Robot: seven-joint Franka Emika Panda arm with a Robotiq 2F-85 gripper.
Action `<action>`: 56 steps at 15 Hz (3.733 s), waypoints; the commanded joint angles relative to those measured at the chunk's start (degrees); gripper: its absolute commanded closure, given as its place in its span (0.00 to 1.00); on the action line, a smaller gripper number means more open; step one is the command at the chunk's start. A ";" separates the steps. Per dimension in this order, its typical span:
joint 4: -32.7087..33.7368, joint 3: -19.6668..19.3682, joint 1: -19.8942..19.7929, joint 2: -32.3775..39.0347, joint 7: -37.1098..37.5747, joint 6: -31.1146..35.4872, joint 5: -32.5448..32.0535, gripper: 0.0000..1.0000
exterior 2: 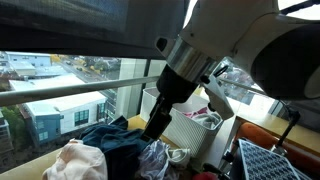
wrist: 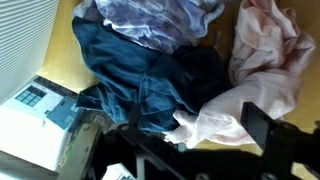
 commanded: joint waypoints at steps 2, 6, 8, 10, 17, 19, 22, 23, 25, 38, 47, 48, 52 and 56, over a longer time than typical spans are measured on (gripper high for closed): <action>11.87 -3.58 0.08 11.46 -8.67 -1.32 2.14 0.00; 19.75 -3.25 -1.81 21.69 -15.66 -0.83 8.61 0.00; 22.45 -3.07 -1.86 26.78 -17.71 -0.89 11.32 0.00; 23.62 -3.03 -1.95 30.74 -18.94 -0.67 13.30 0.00; 24.66 -2.37 -1.29 38.31 -18.64 1.63 17.14 0.31; 24.31 -2.20 -0.73 37.64 -18.17 1.72 17.46 0.46; 23.88 -2.46 0.68 36.00 -17.13 1.44 17.66 0.70; 23.68 -2.66 1.35 35.16 -16.71 1.19 17.47 0.77; 23.38 -3.11 2.90 33.42 -15.66 0.59 16.99 0.92; 19.89 -6.38 9.30 19.90 -10.92 -2.74 14.17 0.96; 12.89 -8.64 6.69 3.04 -9.68 -4.62 10.12 0.96; 12.30 -8.44 6.03 1.37 -9.55 -5.12 9.57 0.96; 9.22 -7.99 2.75 -6.01 -8.87 -6.91 8.14 0.96; 5.82 -7.66 -2.12 -14.24 -9.47 -8.35 8.85 0.96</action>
